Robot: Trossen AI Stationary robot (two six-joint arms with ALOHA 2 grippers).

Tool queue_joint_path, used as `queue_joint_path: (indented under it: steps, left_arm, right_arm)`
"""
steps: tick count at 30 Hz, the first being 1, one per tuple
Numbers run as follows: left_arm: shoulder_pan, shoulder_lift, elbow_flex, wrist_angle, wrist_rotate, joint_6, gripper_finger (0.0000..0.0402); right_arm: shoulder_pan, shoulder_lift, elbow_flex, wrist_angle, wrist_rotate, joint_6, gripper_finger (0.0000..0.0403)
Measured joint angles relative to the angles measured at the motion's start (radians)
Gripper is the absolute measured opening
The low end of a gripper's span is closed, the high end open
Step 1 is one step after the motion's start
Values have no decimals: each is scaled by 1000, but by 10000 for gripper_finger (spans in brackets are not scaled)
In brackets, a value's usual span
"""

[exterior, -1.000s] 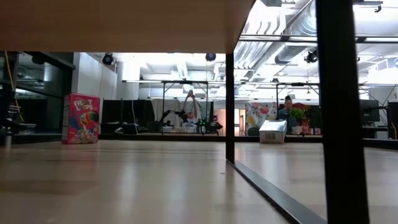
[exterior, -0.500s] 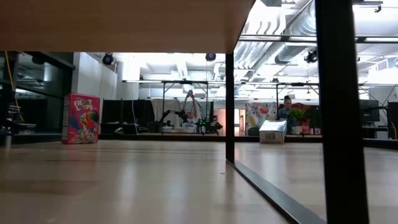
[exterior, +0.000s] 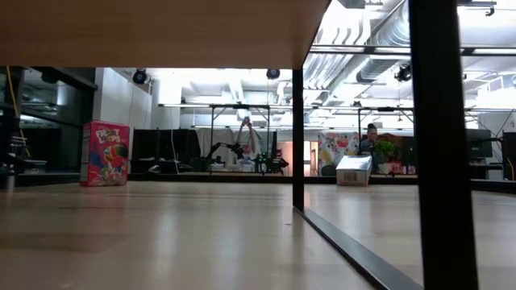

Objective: Stack cereal on shelf
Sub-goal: Put the right red cereal box on the shelf

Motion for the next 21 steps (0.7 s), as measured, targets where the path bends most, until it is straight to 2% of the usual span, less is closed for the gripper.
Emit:
queue_joint_path:
  steps: [4,10,14,21]
  left_arm:
    - [0,0,0,109,118,17,0]
    - [0,0,3,206,100,48,16]
    - [0,16,25,208,85,92,62]
    - [0,102,94,207,156,157,186]
  right_arm:
    - [0,-2,0,0,0,-10,129]
    - [-1,-2,0,-17,8,-35,129]
    - [-1,-2,0,-17,8,-23,129]
    - [-5,-2,0,-17,11,0,129]
